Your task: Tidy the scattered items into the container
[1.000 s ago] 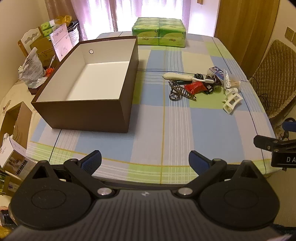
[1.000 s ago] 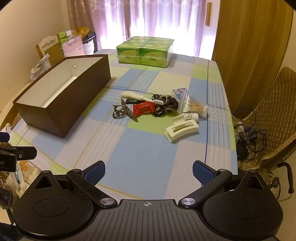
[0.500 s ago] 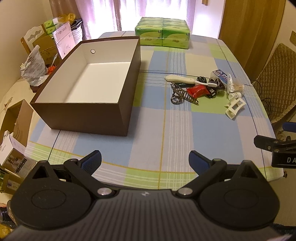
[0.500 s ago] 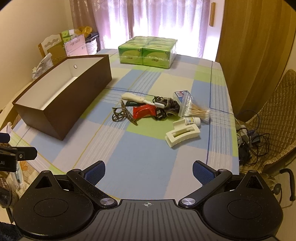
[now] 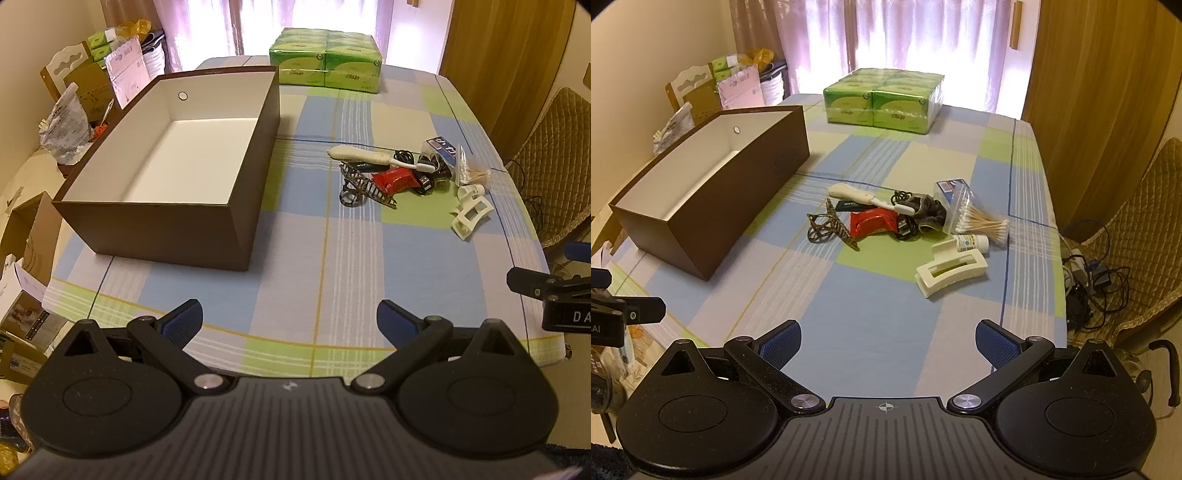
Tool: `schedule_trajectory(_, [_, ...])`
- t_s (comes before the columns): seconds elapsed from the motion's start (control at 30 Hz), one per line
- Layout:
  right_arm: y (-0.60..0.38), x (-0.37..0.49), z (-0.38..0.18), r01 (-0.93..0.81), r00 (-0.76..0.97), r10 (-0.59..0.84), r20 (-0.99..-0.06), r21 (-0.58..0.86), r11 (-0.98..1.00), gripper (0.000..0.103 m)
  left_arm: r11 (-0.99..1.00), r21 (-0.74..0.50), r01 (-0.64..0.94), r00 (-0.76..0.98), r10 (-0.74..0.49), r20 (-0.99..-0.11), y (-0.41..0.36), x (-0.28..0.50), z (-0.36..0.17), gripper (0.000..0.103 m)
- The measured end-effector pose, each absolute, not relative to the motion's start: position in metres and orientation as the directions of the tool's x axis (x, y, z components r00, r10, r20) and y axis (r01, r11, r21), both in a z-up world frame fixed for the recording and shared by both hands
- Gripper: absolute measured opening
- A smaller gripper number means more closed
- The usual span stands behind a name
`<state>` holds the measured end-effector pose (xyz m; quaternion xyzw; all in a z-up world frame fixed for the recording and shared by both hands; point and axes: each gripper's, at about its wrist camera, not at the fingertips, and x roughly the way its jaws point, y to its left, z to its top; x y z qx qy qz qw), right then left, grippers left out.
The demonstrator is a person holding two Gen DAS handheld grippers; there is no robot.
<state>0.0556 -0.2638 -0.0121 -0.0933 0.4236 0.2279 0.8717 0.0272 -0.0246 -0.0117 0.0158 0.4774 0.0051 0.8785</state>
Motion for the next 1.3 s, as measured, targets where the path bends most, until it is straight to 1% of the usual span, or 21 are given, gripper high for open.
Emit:
schedule_trajectory(0.3, [-0.272, 0.068, -0.019, -0.465, 0.549, 0.308, -0.777, 0.023, 0.885, 0.103, 0.999, 0.019, 0.045, 0.526, -0.008, -0.851, -0.033, 0.040, -0.019, 0.099])
schedule_trajectory(0.6, [-0.285, 0.089, -0.029, -0.474, 0.550, 0.349, -0.759, 0.060, 0.878, 0.103, 0.989, -0.074, 0.125, 0.483, -0.125, -0.867, -0.049, 0.065, -0.033, 0.099])
schedule_trajectory(0.7, [-0.290, 0.100, -0.032, -0.470, 0.550, 0.352, -0.758, 0.067, 0.880, 0.103, 0.985, -0.086, 0.151, 0.484, -0.150, -0.862, -0.056, 0.074, -0.035, 0.099])
schedule_trajectory(0.97, [-0.304, 0.130, -0.046, -0.486, 0.538, 0.367, -0.758, 0.077, 0.871, 0.103, 0.968, -0.049, 0.247, 0.510, -0.173, -0.843, -0.079, 0.108, -0.043, 0.099])
schedule_trajectory(1.3, [-0.308, 0.163, -0.073, -0.547, 0.499, 0.401, -0.768, 0.080, 0.834, 0.103, 0.952, -0.074, 0.297, 0.472, -0.214, -0.855, -0.094, 0.152, -0.070, 0.099])
